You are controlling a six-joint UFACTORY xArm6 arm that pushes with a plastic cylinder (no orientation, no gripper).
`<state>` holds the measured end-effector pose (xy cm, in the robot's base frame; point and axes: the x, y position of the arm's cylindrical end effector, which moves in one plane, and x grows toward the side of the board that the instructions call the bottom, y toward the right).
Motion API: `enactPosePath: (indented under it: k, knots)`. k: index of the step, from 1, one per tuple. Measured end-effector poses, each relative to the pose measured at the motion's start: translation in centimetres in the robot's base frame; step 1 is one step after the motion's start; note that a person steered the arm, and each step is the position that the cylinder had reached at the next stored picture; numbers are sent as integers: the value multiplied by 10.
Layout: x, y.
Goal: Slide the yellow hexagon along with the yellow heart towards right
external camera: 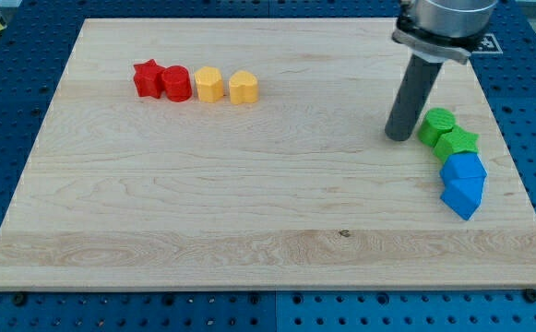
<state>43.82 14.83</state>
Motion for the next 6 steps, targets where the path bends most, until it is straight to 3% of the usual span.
enactPosePath:
  k: [2, 3, 6]
  knots:
    - [37, -145]
    - [36, -228]
    - [-71, -430]
